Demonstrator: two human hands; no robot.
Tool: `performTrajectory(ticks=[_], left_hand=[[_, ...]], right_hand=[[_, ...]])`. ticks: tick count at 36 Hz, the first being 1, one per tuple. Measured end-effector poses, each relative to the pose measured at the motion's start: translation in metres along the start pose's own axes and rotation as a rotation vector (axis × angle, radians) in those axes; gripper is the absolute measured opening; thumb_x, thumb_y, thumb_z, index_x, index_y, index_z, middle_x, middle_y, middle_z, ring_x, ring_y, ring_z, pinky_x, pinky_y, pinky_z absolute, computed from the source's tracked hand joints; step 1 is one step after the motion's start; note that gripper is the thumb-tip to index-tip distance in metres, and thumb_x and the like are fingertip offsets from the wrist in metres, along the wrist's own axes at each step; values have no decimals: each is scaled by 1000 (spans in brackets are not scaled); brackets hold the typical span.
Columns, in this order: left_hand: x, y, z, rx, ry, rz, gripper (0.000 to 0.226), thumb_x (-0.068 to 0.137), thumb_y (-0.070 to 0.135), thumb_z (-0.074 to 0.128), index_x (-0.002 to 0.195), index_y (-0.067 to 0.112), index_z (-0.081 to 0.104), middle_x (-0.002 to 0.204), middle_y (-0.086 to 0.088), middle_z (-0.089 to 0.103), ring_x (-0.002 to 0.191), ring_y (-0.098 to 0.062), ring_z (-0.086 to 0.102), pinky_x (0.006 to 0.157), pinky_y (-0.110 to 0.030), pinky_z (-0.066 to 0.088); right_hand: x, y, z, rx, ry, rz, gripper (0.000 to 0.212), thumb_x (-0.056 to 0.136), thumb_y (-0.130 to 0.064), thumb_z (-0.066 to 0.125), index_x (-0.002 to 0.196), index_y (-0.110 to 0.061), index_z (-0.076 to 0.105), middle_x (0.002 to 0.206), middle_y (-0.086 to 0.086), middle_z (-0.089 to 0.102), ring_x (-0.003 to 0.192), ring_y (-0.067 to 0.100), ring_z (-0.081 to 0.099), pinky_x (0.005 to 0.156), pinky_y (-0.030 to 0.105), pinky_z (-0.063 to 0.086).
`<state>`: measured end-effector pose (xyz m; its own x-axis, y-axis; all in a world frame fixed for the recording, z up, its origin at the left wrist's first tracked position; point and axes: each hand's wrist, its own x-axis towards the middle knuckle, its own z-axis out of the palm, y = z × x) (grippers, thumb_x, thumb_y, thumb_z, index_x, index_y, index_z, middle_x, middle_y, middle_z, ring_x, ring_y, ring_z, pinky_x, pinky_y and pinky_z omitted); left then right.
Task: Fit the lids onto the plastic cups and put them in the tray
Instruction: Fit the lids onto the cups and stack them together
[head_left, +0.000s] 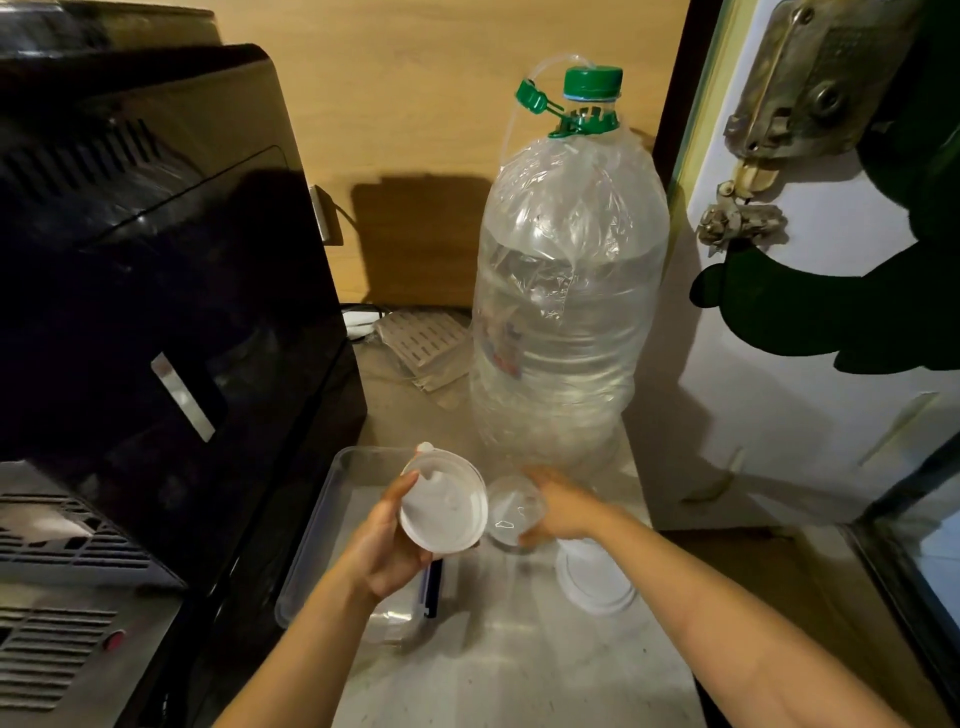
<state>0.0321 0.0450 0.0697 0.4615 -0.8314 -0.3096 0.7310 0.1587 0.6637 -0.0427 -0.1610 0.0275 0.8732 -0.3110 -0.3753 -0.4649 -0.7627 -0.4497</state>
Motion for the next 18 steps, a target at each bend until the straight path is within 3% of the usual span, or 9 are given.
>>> performTrajectory(ticks=[3,7,10,15,18], left_hand=[[-2,2,1,7,25,6,68,32,38,90,96,31,68,106,-11,61,97,-33,56,61,-50,59],[-5,5,1,2,94,27,29,62,37,69,90,28,69,102,-11,62,95,-33,56,61,-49,59],[-4,5,-2,6,129,48,30,70,34,50,96,28,63,105,-11,59,97,-32,54,62,-48,58],[-3,4,-5,-5,120,65,28,71,35,51,93,31,68,103,-10,63,98,-33,56,62,-49,59],[0,4,-8,-2,115,55,41,70,38,55,110,30,62,106,-10,63,99,-33,57,62,-49,59]], right_hand=[[9,-5,7,-112,-43,-19,104,62,-39,79,145,-24,17,151,6,26,135,27,33,107,38,37],[17,-12,11,-262,-37,-80,98,66,-41,77,143,-19,20,145,11,32,133,31,33,105,39,36],[21,-15,13,-353,-41,-90,96,66,-41,77,142,-17,23,143,13,36,131,32,36,103,39,36],[23,-12,14,-337,-7,-118,99,65,-39,77,142,-12,22,142,14,39,129,32,39,103,37,36],[23,-9,10,-229,4,-116,103,65,-37,78,145,-13,18,147,12,33,133,31,34,108,37,34]])
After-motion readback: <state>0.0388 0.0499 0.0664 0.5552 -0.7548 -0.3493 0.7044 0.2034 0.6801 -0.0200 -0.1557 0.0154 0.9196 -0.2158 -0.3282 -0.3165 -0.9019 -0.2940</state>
